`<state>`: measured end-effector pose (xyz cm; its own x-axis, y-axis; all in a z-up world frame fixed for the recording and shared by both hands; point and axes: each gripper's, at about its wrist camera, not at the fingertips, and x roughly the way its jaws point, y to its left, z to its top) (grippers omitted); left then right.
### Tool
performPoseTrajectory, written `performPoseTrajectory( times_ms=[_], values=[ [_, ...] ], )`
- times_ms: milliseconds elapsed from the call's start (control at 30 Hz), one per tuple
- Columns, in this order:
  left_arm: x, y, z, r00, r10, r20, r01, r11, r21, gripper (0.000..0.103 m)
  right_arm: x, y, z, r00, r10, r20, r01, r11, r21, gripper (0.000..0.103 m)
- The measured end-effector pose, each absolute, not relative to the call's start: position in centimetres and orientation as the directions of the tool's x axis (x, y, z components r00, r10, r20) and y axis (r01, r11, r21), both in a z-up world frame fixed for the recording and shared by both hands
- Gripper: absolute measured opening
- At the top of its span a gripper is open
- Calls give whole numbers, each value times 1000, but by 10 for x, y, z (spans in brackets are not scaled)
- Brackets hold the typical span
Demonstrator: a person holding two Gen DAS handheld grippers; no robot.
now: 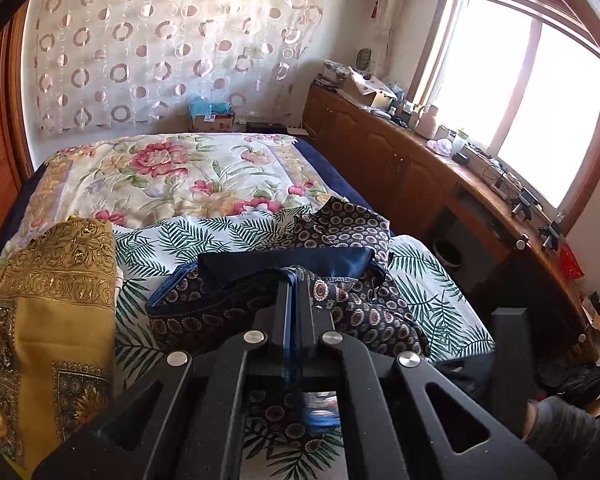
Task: Fold small clothes
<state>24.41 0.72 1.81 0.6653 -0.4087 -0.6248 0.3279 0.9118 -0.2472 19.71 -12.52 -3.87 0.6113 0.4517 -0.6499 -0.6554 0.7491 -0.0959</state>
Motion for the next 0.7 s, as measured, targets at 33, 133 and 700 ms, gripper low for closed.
performPoseTrajectory(
  times_ms=[33, 133, 700],
  values=[
    [244, 7, 18, 664, -411, -624, 329, 911, -250, 2, 193, -131, -35, 618, 463, -636, -653, 753, -86, 3],
    [242, 8, 19, 669, -407, -621, 329, 912, -244, 2, 184, -150, -14, 659, 460, -594, -628, 772, -99, 2],
    [255, 36, -26, 668, -326, -669, 277, 943, -183, 61, 365, -205, 49, 760, 197, -619, -320, 943, -93, 2]
  ],
)
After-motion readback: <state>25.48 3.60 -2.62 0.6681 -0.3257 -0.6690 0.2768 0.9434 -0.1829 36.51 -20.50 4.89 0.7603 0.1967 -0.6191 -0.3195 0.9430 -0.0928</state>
